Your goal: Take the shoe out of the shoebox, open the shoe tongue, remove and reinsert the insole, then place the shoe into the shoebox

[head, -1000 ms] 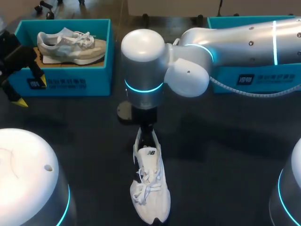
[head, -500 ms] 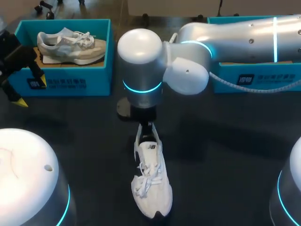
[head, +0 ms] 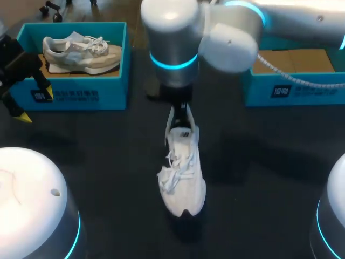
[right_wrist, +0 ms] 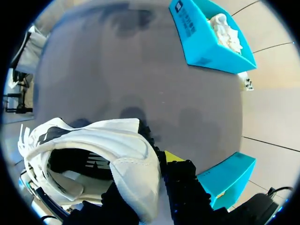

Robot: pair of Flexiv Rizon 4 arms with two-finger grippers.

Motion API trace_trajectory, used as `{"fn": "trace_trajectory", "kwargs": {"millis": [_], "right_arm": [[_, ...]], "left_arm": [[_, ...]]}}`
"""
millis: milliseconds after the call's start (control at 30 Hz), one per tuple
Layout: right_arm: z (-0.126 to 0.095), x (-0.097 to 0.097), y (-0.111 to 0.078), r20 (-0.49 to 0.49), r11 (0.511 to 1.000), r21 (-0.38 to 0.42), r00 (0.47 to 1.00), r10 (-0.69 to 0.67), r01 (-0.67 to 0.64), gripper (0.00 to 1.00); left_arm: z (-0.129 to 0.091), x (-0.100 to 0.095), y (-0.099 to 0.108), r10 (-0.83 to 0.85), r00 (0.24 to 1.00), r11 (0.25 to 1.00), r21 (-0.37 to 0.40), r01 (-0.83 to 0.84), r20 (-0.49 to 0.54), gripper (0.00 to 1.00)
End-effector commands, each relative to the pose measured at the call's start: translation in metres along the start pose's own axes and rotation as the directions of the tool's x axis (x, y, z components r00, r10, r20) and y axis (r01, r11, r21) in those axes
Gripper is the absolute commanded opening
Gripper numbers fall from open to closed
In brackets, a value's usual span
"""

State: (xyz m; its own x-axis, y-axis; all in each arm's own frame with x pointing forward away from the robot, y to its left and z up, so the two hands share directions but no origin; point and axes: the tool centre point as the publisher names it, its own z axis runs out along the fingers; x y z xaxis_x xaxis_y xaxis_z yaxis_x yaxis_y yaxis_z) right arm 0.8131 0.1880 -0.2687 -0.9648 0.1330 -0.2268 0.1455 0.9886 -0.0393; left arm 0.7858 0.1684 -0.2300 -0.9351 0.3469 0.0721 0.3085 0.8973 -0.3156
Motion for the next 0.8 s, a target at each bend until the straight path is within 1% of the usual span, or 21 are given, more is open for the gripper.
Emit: {"fn": "trace_trajectory", "kwargs": {"millis": [33, 333, 367, 400, 433, 500, 533, 567, 600, 667, 733, 767, 800], "right_arm": [[-0.021, 0.0, -0.005, 0.003, 1.0, -0.002, 1.0, -0.002, 0.002, 0.0], [-0.021, 0.0, -0.005, 0.003, 1.0, -0.002, 1.0, -0.002, 0.002, 0.0], [-0.023, 0.001, -0.003, -0.003, 1.0, -0.024, 1.0, 0.006, -0.006, 0.0], [-0.027, -0.004, -0.003, 0.0, 1.0, -0.027, 1.0, 0.009, -0.009, 0.0], [-0.031, -0.011, -0.006, 0.009, 1.0, -0.004, 1.0, 0.02, -0.02, 0.0], [-0.041, -0.031, -0.014, 0.023, 1.0, 0.0, 0.999, 0.026, -0.026, 0.0], [-0.045, -0.04, -0.018, 0.033, 0.999, 0.031, 0.999, 0.014, -0.015, 0.0], [-0.051, -0.051, -0.024, 0.047, 0.999, 0.043, 0.999, 0.015, -0.017, 0.0], [-0.057, -0.062, -0.03, 0.052, 0.999, 0.03, 0.999, 0.008, -0.01, 0.0], [-0.067, -0.083, -0.041, 0.086, 0.994, 0.104, 0.996, 0.007, -0.016, 0.0], [-0.077, -0.102, -0.053, 0.089, 0.996, 0.092, 0.996, -0.002, -0.006, 0.0], [-0.081, -0.112, -0.059, 0.104, 0.994, 0.111, 0.995, -0.003, -0.008, 0.0], [-0.085, -0.122, -0.066, 0.105, 0.994, 0.111, 0.994, -0.007, -0.005, 0.0]], "left_arm": [[-0.001, 0.0, 0.0, 0.0, 1.0, 1.0, -0.002, 0.0, -0.002, 1.0], [-0.001, 0.0, 0.0, 0.0, 1.0, 1.0, -0.002, 0.0, -0.002, 1.0], [-0.001, 0.0, 0.0, 0.0, 1.0, 1.0, -0.002, 0.0, -0.002, 1.0], [-0.001, 0.0, 0.0, 0.0, 1.0, 1.0, -0.002, 0.0, -0.002, 1.0], [-0.001, 0.0, 0.0, 0.0, 1.0, 1.0, -0.002, 0.0, -0.002, 1.0], [-0.001, 0.0, 0.0, 0.0, 1.0, 1.0, -0.002, 0.0, -0.002, 1.0], [-0.001, 0.0, 0.0, 0.0, 1.0, 1.0, -0.002, 0.0, -0.002, 1.0], [-0.001, 0.0, 0.0, 0.0, 1.0, 1.0, -0.002, 0.0, -0.002, 1.0], [-0.001, 0.0, 0.0, 0.0, 1.0, 1.0, -0.002, 0.0, -0.002, 1.0], [-0.001, 0.0, 0.0, 0.0, 1.0, 1.0, -0.002, 0.0, -0.002, 1.0], [-0.001, 0.0, 0.0, 0.0, 1.0, 1.0, -0.002, 0.0, -0.002, 1.0], [-0.001, 0.0, 0.0, 0.0, 1.0, 1.0, -0.002, 0.0, -0.002, 1.0], [-0.001, 0.0, 0.0, 0.0, 1.0, 1.0, -0.002, 0.0, -0.002, 1.0]]}}
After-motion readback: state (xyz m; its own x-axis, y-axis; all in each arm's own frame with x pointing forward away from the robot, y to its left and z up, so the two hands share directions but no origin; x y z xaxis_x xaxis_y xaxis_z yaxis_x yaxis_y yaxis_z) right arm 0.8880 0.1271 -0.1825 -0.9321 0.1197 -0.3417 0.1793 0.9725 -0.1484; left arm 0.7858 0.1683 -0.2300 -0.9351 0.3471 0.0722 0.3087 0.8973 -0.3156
